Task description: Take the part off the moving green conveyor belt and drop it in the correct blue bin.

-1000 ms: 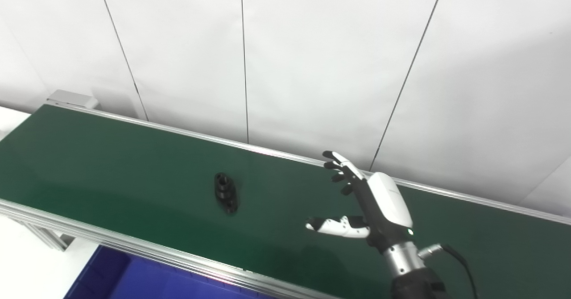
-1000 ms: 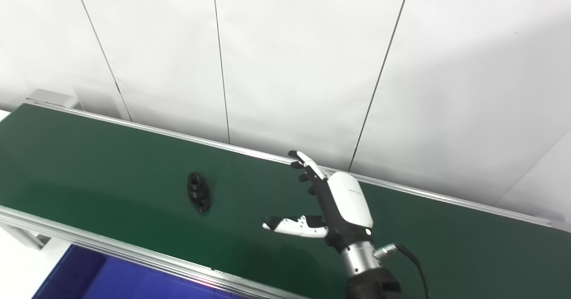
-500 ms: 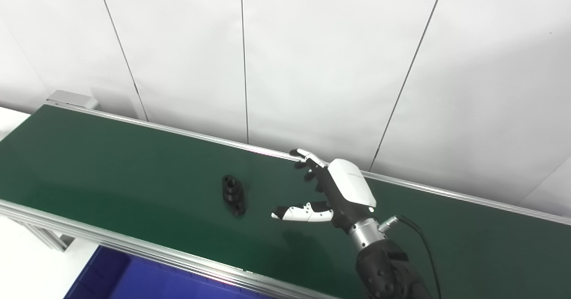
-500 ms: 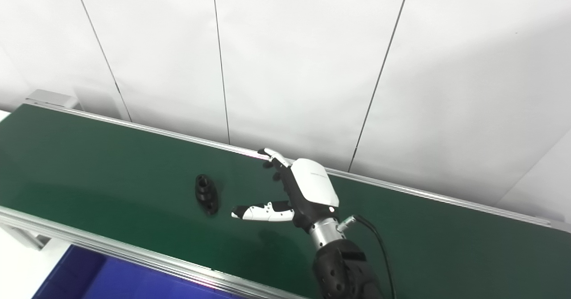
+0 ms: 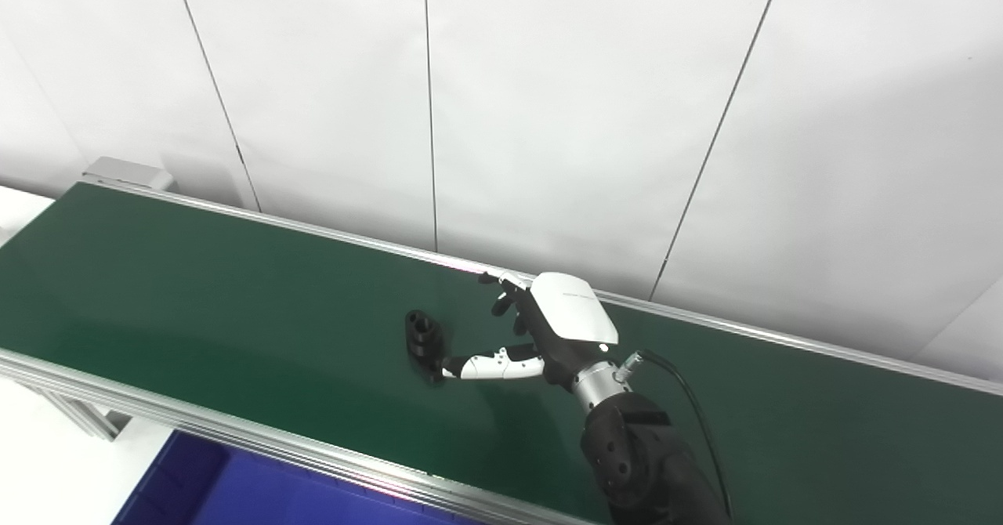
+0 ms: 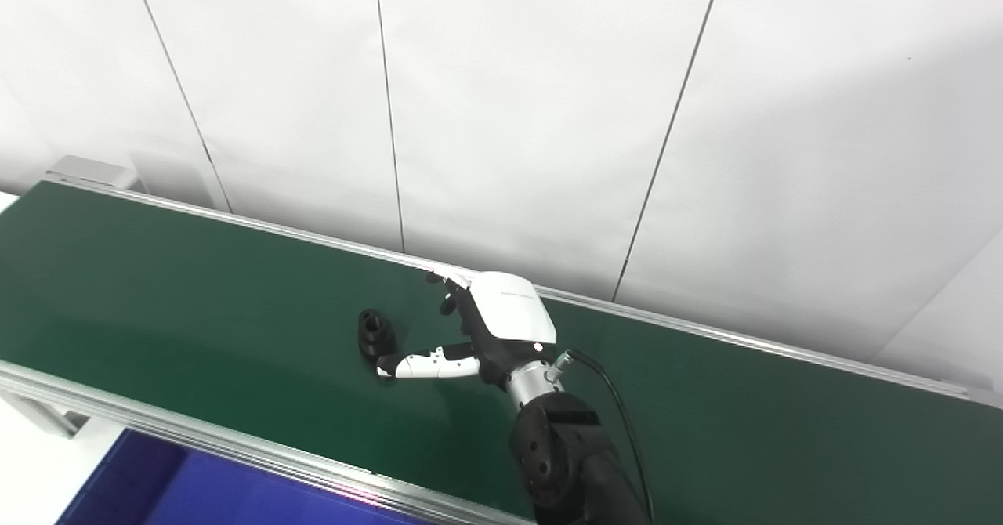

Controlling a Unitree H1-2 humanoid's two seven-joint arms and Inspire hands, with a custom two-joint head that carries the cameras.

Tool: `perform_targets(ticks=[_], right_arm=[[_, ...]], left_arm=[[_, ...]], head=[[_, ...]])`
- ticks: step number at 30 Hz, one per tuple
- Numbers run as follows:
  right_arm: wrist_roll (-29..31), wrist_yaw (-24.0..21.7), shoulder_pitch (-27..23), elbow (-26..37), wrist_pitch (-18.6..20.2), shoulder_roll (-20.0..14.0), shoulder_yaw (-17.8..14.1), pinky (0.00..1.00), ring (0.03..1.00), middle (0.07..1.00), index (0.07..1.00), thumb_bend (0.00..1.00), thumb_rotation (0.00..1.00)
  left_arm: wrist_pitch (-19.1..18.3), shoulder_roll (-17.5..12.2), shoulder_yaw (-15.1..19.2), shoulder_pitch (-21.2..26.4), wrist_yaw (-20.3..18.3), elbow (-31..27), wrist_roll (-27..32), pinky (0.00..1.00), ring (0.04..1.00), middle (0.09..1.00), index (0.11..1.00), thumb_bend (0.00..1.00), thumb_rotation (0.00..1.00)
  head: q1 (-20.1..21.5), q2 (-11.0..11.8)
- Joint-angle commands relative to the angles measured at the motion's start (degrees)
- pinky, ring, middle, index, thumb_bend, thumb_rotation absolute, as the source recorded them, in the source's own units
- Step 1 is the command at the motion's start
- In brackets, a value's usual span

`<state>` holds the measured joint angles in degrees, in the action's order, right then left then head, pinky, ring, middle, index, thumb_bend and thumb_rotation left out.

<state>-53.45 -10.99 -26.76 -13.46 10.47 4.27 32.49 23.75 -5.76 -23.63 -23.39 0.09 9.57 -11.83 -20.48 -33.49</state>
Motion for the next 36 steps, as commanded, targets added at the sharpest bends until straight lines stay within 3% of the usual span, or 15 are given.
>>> perform_targets(ticks=[1,10,15,21,25,36], right_arm=[[-0.2,0.7,-2.8,-0.1,1.5,2.3,0.4,0.36,0.494,0.650,0.834,1.00,0.87],[-0.4,1.9,-3.5,-4.9,2.1,3.3,1.2,0.30,0.438,0.584,0.831,1.00,0.84],[-1.1,2.7,-4.3,-8.1,2.5,3.1,2.0,0.32,0.479,0.631,0.839,1.00,0.85],[-1.3,4.4,-5.1,-11.0,2.7,3.1,2.7,0.31,0.456,0.609,0.839,1.00,0.84],[-2.6,5.8,-5.9,-12.9,3.5,3.4,3.8,0.36,0.524,0.679,0.838,1.00,0.84],[-2.5,5.7,-7.9,-14.8,4.4,2.8,4.7,0.36,0.541,0.686,0.846,1.00,0.86]], left_arm=[[0.8,2.4,-1.8,0.5,-1.7,-1.7,-1.1,0.73,0.848,0.867,0.851,1.00,0.80],[0.9,2.9,-2.0,0.3,-1.2,-1.9,-2.2,0.72,0.839,0.864,0.851,1.00,0.81],[0.7,3.3,-2.1,-0.2,-1.2,-2.2,-2.3,0.72,0.840,0.865,0.849,1.00,0.80],[0.7,3.7,-2.2,-0.6,-0.8,-2.5,-2.6,0.71,0.835,0.863,0.845,1.00,0.80],[0.5,3.9,-2.4,-0.7,-0.5,-2.7,-3.0,0.71,0.834,0.863,0.845,1.00,0.80],[0.5,4.0,-2.6,-0.9,-0.4,-2.5,-2.8,0.71,0.839,0.866,0.846,1.00,0.80]], head=[[-0.2,-0.1],[-1.1,-0.2],[-1.3,-0.3],[-1.5,-0.4],[-1.6,-0.4],[-1.4,-0.4]])
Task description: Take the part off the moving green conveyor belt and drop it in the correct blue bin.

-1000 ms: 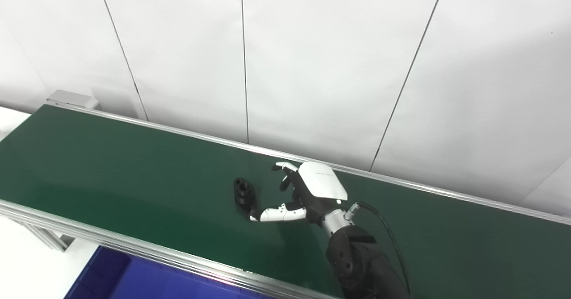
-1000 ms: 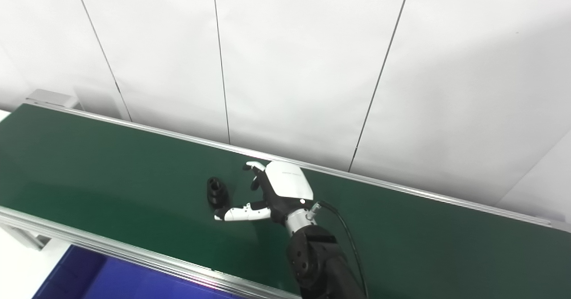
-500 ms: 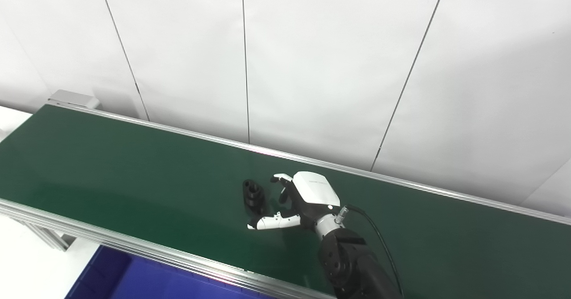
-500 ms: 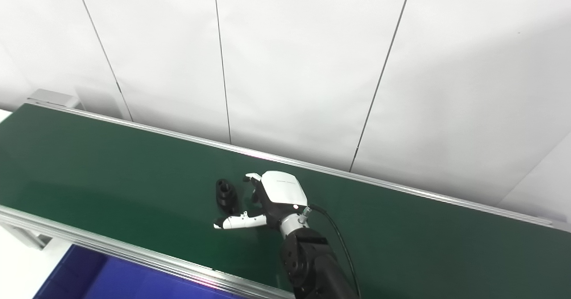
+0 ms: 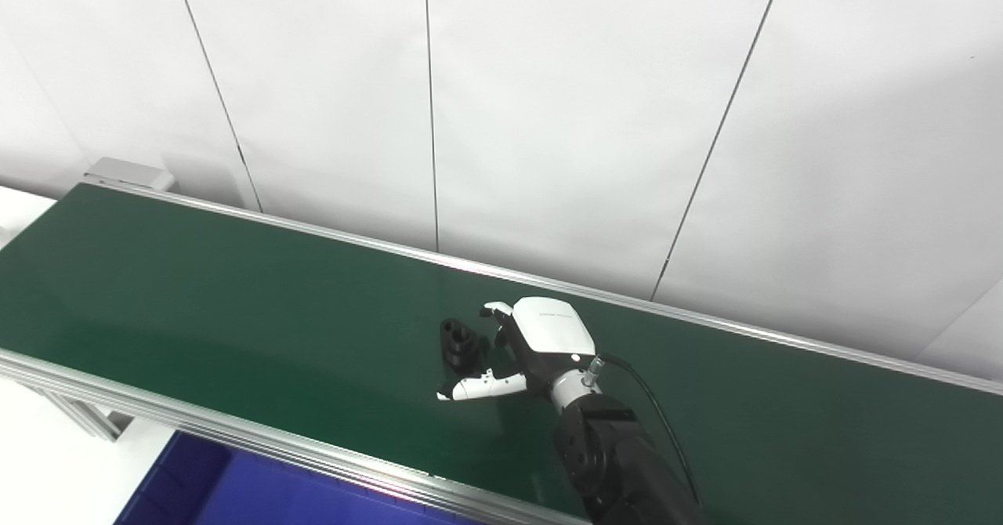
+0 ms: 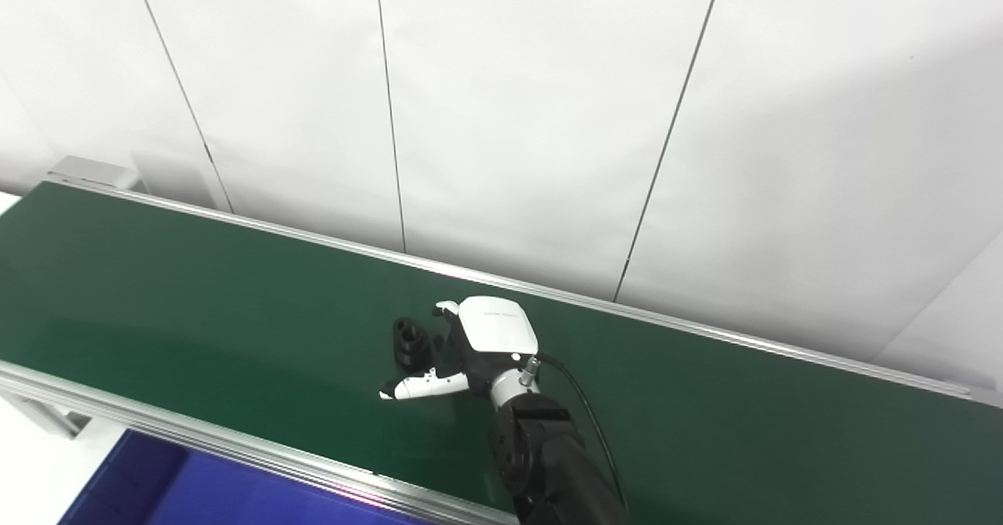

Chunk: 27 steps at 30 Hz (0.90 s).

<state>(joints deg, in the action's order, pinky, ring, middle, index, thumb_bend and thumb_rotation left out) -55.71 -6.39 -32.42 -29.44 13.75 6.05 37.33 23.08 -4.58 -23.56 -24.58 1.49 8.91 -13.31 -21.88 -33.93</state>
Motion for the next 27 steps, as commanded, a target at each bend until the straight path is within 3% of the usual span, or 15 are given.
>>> perform_targets(ticks=[1,12,21,24,27], right_arm=[[-0.2,1.1,-2.1,1.4,1.2,1.0,-0.1,0.35,0.517,0.659,0.845,1.00,0.85],[-2.0,2.7,-2.7,-0.5,2.7,1.4,2.0,0.32,0.477,0.641,0.786,0.98,0.81],[-2.4,5.0,-3.2,-7.3,3.4,2.1,3.7,0.22,0.337,0.508,0.705,0.92,0.74],[-2.5,4.6,-3.2,-8.8,4.1,2.2,4.4,0.18,0.272,0.411,0.684,0.90,0.72],[-2.7,3.8,-3.3,-9.7,4.8,2.2,5.1,0.18,0.270,0.399,0.671,0.88,0.72]], left_arm=[[1.3,2.9,-2.7,0.3,-1.8,-1.8,-1.4,0.71,0.839,0.866,0.847,1.00,0.80],[1.1,3.5,-3.2,0.0,-1.1,-2.2,-2.4,0.70,0.832,0.863,0.845,1.00,0.80],[0.3,3.8,-3.7,-0.6,-0.8,-3.1,-2.3,0.71,0.840,0.867,0.850,1.00,0.80],[0.3,3.8,-3.7,-0.8,-0.6,-3.3,-2.5,0.71,0.838,0.866,0.850,1.00,0.80],[0.3,3.8,-3.8,-0.9,-0.6,-3.5,-2.5,0.71,0.837,0.865,0.849,1.00,0.81]], head=[[-0.2,0.0],[-1.0,-0.2],[-1.6,-0.8],[-1.6,-0.9],[-1.5,-1.1]])
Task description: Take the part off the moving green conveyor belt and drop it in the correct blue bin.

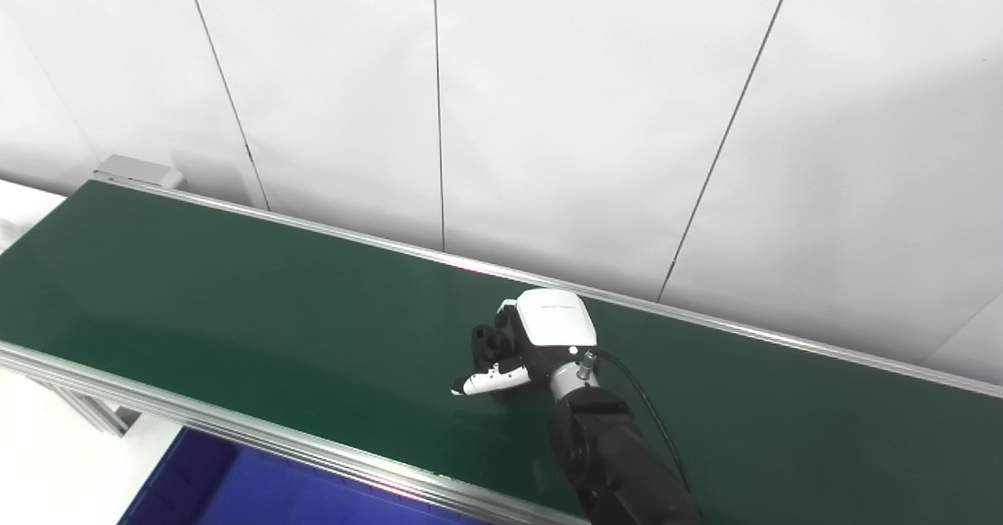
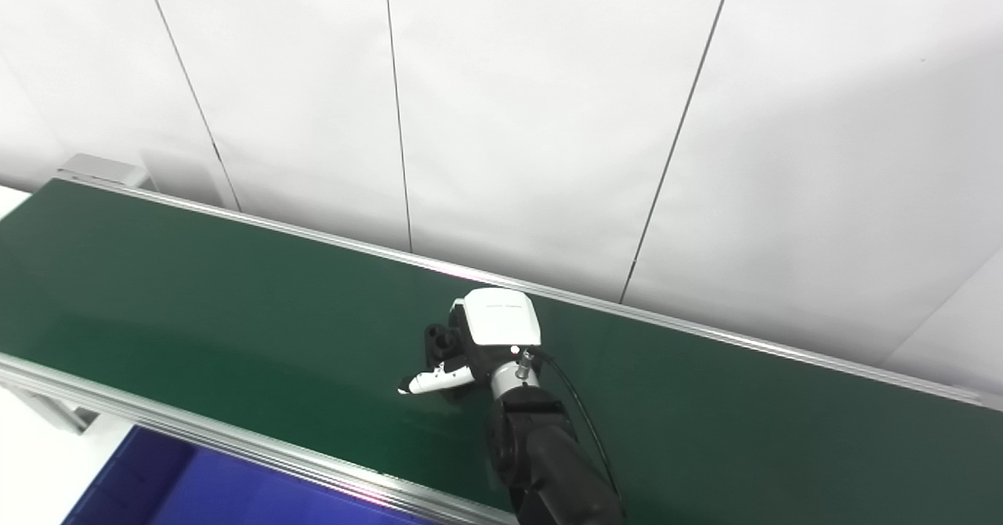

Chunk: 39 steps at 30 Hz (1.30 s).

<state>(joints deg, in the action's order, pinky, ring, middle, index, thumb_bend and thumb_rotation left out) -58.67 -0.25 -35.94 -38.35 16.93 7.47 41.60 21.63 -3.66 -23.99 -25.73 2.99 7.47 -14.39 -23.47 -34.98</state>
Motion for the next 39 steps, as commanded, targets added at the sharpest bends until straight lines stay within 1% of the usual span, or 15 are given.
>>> perform_targets(ticks=[1,2,3,6,9,11,13,14,15,17,18,25,28,36,39], right_arm=[[0.3,-2.2,0.2,-1.1,1.7,0.8,0.9,0.18,0.271,0.399,0.670,0.87,0.72],[0.1,-2.1,0.1,-1.6,1.8,0.8,1.1,0.19,0.272,0.405,0.670,0.87,0.72],[0.0,-1.9,0.2,-2.0,1.8,0.8,1.1,0.19,0.273,0.400,0.626,0.85,0.72],[0.2,-1.4,0.4,-2.6,1.7,0.8,1.0,0.20,0.292,0.410,0.570,0.82,0.69],[0.3,-1.3,0.6,-3.3,2.0,0.9,1.1,0.21,0.305,0.419,0.558,0.80,0.58],[0.0,-1.1,0.7,-4.0,2.3,0.9,1.4,0.21,0.301,0.416,0.555,0.80,0.56],[0.0,-1.2,1.2,-4.3,2.7,0.8,1.6,0.19,0.279,0.399,0.536,0.78,0.39],[0.3,-1.3,1.5,-4.3,2.9,0.8,1.4,0.19,0.278,0.397,0.512,0.65,0.27],[0.7,-1.8,1.8,-4.0,3.2,0.8,1.2,0.19,0.279,0.408,0.526,0.57,0.11],[1.3,-2.2,2.4,-3.3,3.4,0.5,1.2,0.21,0.313,0.429,0.535,0.53,0.02],[1.5,-2.1,2.6,-3.1,3.3,0.3,1.4,0.23,0.348,0.463,0.546,0.52,0.01],[3.3,-1.5,3.5,-1.8,3.3,-0.6,1.6,0.27,0.374,0.500,0.545,0.51,0.00],[4.4,-2.7,3.7,-0.7,3.7,-1.0,1.2,0.30,0.388,0.519,0.531,0.51,0.00],[6.1,-3.6,4.9,3.9,3.3,-2.5,0.8,0.30,0.385,0.516,0.537,0.51,0.00],[6.3,-5.0,5.4,7.5,3.3,-3.7,0.9,0.29,0.385,0.516,0.537,0.51,0.00]], left_arm=[[1.6,2.8,-3.3,0.2,-2.1,-2.1,-1.4,0.71,0.837,0.865,0.849,1.00,0.81],[1.6,2.9,-3.3,0.1,-2.1,-2.2,-1.2,0.71,0.837,0.865,0.849,1.00,0.81],[1.7,2.9,-3.3,0.1,-2.1,-2.1,-1.1,0.71,0.837,0.866,0.850,1.00,0.81],[2.0,2.8,-3.3,0.2,-2.1,-2.0,-1.0,0.71,0.835,0.865,0.850,1.00,0.80],[1.2,2.7,-3.3,0.0,-2.2,-2.4,-1.3,0.71,0.838,0.867,0.853,1.00,0.81],[1.4,2.7,-3.3,-0.1,-2.1,-2.5,-1.3,0.71,0.837,0.867,0.852,1.00,0.81],[1.5,2.7,-3.3,-0.1,-2.0,-2.5,-1.6,0.71,0.834,0.864,0.851,1.00,0.80],[1.5,2.6,-3.3,-0.2,-2.0,-2.6,-1.7,0.71,0.833,0.864,0.852,1.00,0.80],[1.4,2.6,-3.3,-0.2,-2.0,-2.7,-1.8,0.71,0.834,0.866,0.853,1.00,0.80],[1.3,2.5,-3.3,-0.2,-2.0,-3.0,-1.9,0.71,0.834,0.867,0.853,1.00,0.80],[1.3,2.5,-3.3,-0.2,-2.0,-3.1,-2.0,0.71,0.832,0.865,0.852,1.00,0.80],[0.8,2.1,-3.5,-0.2,-2.6,-3.3,-1.0,0.71,0.841,0.873,0.858,1.00,0.78],[0.9,2.1,-3.5,-0.1,-2.5,-3.2,-0.8,0.71,0.839,0.874,0.858,1.00,0.77],[0.5,1.9,-3.6,-0.1,-2.5,-3.3,-0.9,0.72,0.849,0.878,0.859,1.00,0.77],[1.2,2.0,-3.6,0.1,-2.5,-2.8,-0.4,0.72,0.846,0.876,0.858,1.00,0.76]], head=[[0.1,-0.1],[0.1,-0.1],[0.0,-0.1],[0.0,-0.2],[0.2,-0.5],[0.3,-0.6],[0.3,-0.7],[0.3,-0.7],[0.3,-0.7],[0.4,-0.8],[0.5,-0.8],[0.6,-0.9],[0.5,-1.0],[0.7,-1.1],[0.8,-1.2]])
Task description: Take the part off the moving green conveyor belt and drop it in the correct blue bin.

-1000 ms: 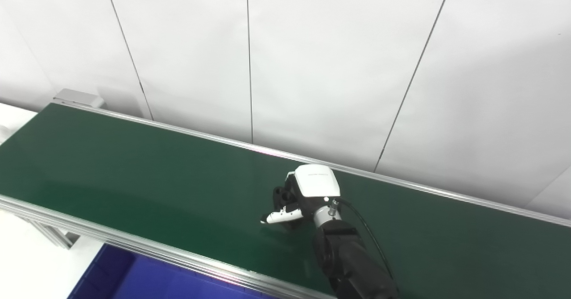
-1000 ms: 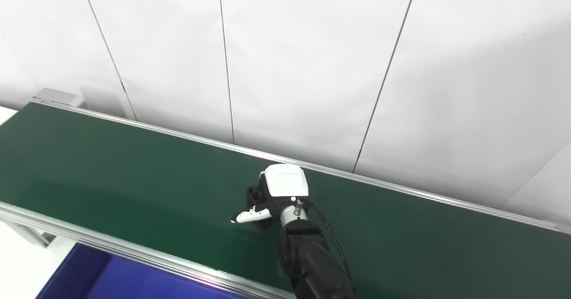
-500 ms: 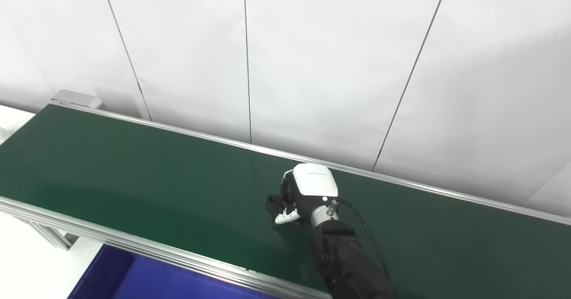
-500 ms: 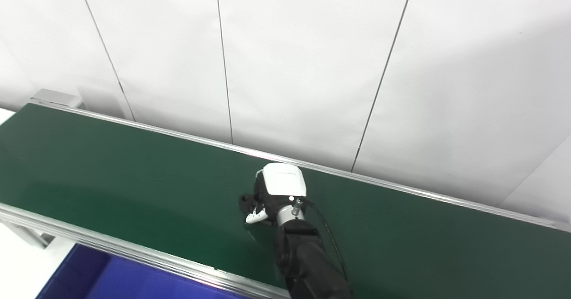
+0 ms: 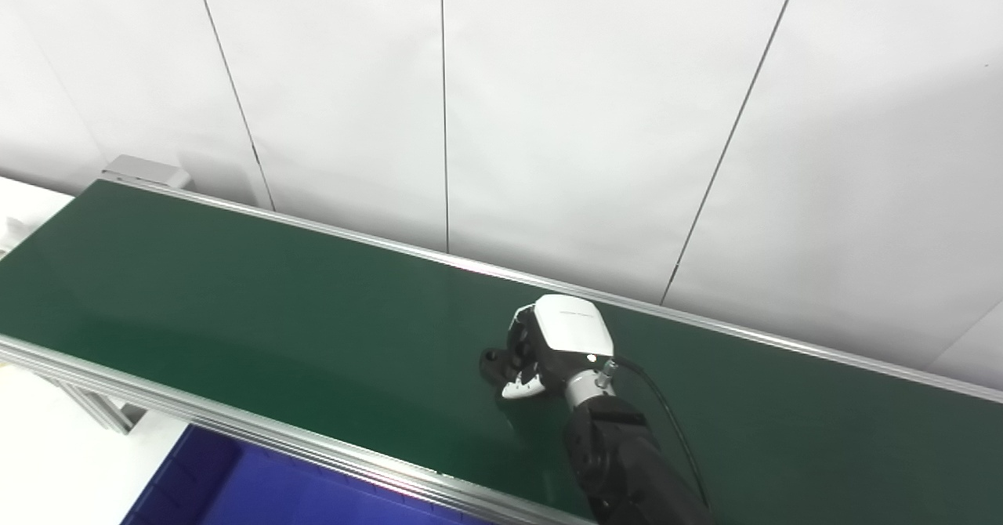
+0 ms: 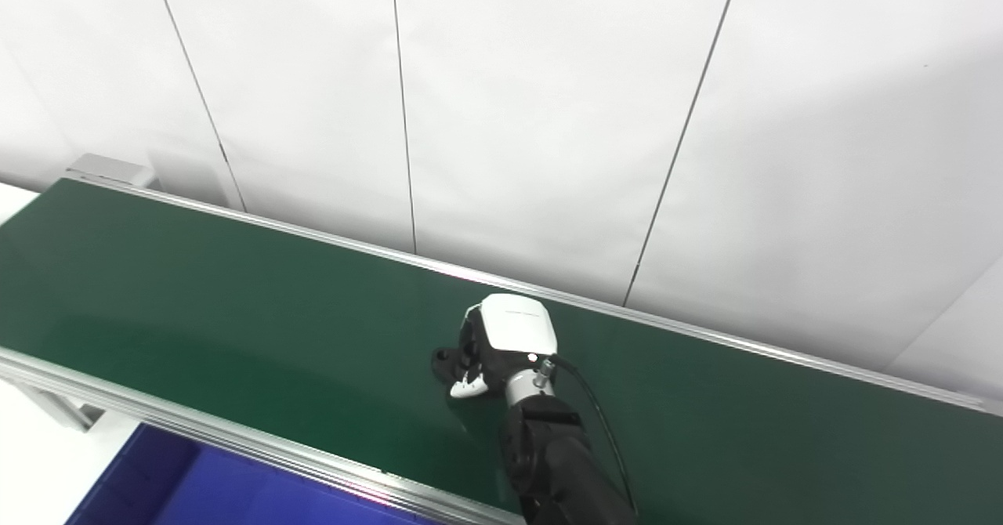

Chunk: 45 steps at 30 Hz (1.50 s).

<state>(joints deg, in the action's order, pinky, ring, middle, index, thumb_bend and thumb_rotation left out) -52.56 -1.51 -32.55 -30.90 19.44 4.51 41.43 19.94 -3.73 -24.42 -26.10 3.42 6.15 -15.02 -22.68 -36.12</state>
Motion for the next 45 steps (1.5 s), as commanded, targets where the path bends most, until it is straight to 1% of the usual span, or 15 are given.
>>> perform_targets(ticks=[1,6,11,17,21,22,24,26,33,36,37,40,41,42,45], right_arm=[[0.3,-4.1,2.1,1.0,0.6,-1.0,1.1,0.30,0.386,0.515,0.531,0.51,0.00],[0.6,-7.0,2.5,5.9,0.4,-2.6,0.9,0.31,0.392,0.516,0.515,0.51,0.00],[2.4,-10.8,3.3,11.4,1.2,-3.7,-0.9,0.31,0.383,0.491,0.536,0.51,0.00],[8.3,-14.6,4.5,17.2,1.2,-3.6,-6.4,0.31,0.390,0.500,0.493,0.52,0.00],[13.4,-19.4,4.5,20.1,4.6,-3.0,-10.2,0.28,0.377,0.489,0.533,0.51,0.00],[14.4,-20.3,4.4,20.6,5.2,-3.0,-10.8,0.25,0.386,0.507,0.505,0.51,0.00],[16.5,-23.1,3.9,21.0,6.9,-2.6,-13.1,0.23,0.389,0.513,0.490,0.52,0.00],[17.5,-25.0,3.6,20.6,7.5,-2.3,-14.9,0.22,0.302,0.483,0.484,0.53,0.00],[16.7,-28.3,4.1,19.8,7.5,-1.1,-18.6,0.26,0.296,0.473,0.482,0.53,0.00],[18.0,-28.9,4.4,19.6,7.5,-0.8,-20.2,0.26,0.299,0.424,0.520,0.52,0.00],[18.4,-29.0,4.5,19.5,7.5,-0.7,-20.7,0.26,0.294,0.447,0.501,0.53,0.00],[21.1,-30.0,4.8,19.2,7.5,0.0,-23.9,0.24,0.280,0.470,0.482,0.53,0.00],[21.8,-30.3,4.9,19.2,7.5,0.3,-24.8,0.23,0.276,0.439,0.505,0.52,0.00],[23.1,-30.7,5.3,19.2,7.5,1.0,-27.1,0.22,0.274,0.424,0.517,0.52,0.00],[26.2,-31.8,6.4,19.4,7.5,2.9,-32.6,0.19,0.251,0.466,0.484,0.53,0.00]], left_arm=[[3.0,2.1,-3.1,0.4,-2.9,-1.5,0.3,0.72,0.847,0.875,0.858,1.00,0.76],[2.4,1.8,-3.2,0.2,-2.9,-2.1,0.2,0.71,0.843,0.876,0.860,1.00,0.76],[2.3,1.6,-3.2,0.1,-2.8,-2.3,-0.2,0.71,0.844,0.877,0.859,1.00,0.76],[3.5,1.4,-3.2,0.3,-2.7,-1.7,0.0,0.73,0.847,0.872,0.859,0.99,0.75],[4.1,1.2,-3.1,0.5,-2.7,-1.4,0.3,0.73,0.846,0.870,0.858,0.98,0.76],[4.0,1.2,-3.1,0.5,-2.7,-1.5,0.3,0.73,0.846,0.871,0.860,0.98,0.76],[3.5,1.1,-3.1,0.4,-2.8,-1.8,0.3,0.73,0.848,0.872,0.861,0.99,0.76],[3.2,1.0,-3.1,0.2,-2.8,-2.0,0.2,0.73,0.850,0.872,0.862,0.99,0.76],[2.8,0.7,-3.3,-0.1,-2.8,-2.6,0.2,0.73,0.849,0.876,0.864,1.00,0.77],[2.4,0.6,-3.4,-0.4,-2.8,-2.9,0.1,0.74,0.852,0.874,0.864,1.00,0.78],[2.3,0.6,-3.4,-0.4,-2.8,-3.0,0.1,0.74,0.853,0.873,0.863,1.00,0.78],[3.2,0.5,-3.4,-0.3,-2.6,-2.6,0.2,0.75,0.852,0.871,0.862,1.00,0.78],[3.2,0.4,-3.4,-0.3,-2.7,-2.6,0.2,0.75,0.854,0.872,0.865,1.00,0.78],[3.0,0.3,-3.4,-0.4,-2.8,-2.8,0.4,0.75,0.855,0.873,0.866,1.00,0.79],[2.9,0.0,-3.3,-0.5,-2.9,-3.1,0.6,0.75,0.859,0.875,0.868,1.00,0.79]], head=[[0.0,0.0],[0.3,-0.2],[0.7,-0.3],[1.0,-0.3],[1.2,-0.3],[1.2,-0.3],[1.3,-0.3],[1.3,-0.4],[1.6,-0.6],[1.9,-0.7],[1.9,-0.7],[2.6,-1.0],[2.6,-1.0],[3.3,-1.2],[4.4,-1.3]])
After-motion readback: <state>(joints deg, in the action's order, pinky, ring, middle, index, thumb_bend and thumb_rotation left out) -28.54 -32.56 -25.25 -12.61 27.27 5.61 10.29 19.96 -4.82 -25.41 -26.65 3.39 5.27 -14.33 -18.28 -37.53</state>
